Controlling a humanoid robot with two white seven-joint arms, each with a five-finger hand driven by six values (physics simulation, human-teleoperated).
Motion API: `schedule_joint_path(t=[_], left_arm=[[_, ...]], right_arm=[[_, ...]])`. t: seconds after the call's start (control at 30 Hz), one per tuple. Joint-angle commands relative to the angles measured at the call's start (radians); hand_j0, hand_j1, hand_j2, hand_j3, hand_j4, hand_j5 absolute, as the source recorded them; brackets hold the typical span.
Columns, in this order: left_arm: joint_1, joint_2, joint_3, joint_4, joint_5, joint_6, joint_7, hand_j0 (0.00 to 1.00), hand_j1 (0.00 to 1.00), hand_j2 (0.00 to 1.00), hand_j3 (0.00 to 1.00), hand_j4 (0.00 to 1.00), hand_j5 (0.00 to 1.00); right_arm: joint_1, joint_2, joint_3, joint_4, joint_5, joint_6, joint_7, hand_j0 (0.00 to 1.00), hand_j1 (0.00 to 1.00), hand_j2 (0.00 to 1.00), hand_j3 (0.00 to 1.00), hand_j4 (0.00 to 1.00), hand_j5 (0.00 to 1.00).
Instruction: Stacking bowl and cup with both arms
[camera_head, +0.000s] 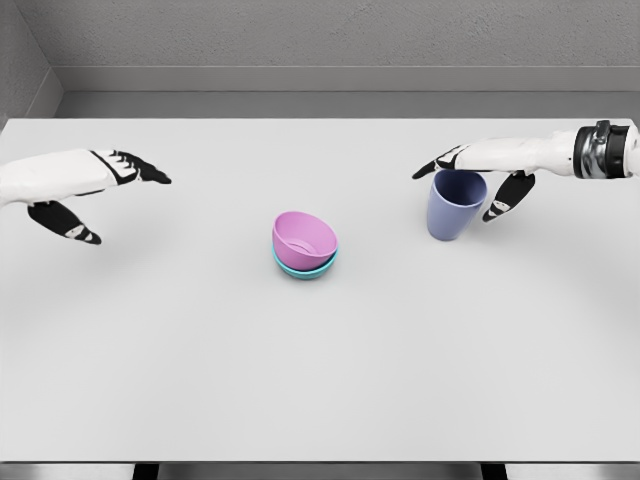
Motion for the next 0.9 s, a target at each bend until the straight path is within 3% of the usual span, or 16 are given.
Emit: schedule_joint_path(t=[0.0, 0.07, 0.4, 0.67, 0.87], left_arm=[[0.006, 0.001, 0.028, -0.025, 0.012, 0.003, 0.0, 1.0, 1.0, 1.0, 1.0, 1.0, 1.0], [0.051, -0.006, 0.068, -0.025, 0.012, 0.003, 0.0, 1.0, 1.0, 1.0, 1.0, 1.0, 1.0], [0.056, 0.0, 0.082, -0.017, 0.009, 0.003, 0.0, 1.0, 1.0, 1.0, 1.0, 1.0, 1.0], [0.052, -0.006, 0.084, -0.014, 0.005, 0.003, 0.0, 1.0, 1.0, 1.0, 1.0, 1.0, 1.0], [0.053, -0.006, 0.084, -0.016, 0.005, 0.003, 0.0, 1.0, 1.0, 1.0, 1.0, 1.0, 1.0]], right_arm=[[0.0, 0.0, -0.003, 0.002, -0.005, 0.003, 0.0, 0.92, 0.92, 0.92, 0.92, 0.92, 0.92], [-0.002, 0.0, -0.001, 0.002, -0.005, 0.003, 0.0, 0.91, 0.91, 0.91, 0.91, 0.91, 0.91], [-0.002, 0.015, -0.001, 0.006, -0.003, 0.003, 0.0, 0.89, 0.89, 0.89, 0.89, 0.89, 0.89], [-0.002, 0.015, -0.001, 0.008, 0.009, 0.003, 0.0, 0.79, 0.79, 0.79, 0.79, 0.79, 0.79], [-0.002, 0.015, -0.001, 0.006, 0.009, 0.003, 0.0, 0.77, 0.77, 0.77, 0.77, 0.77, 0.77]])
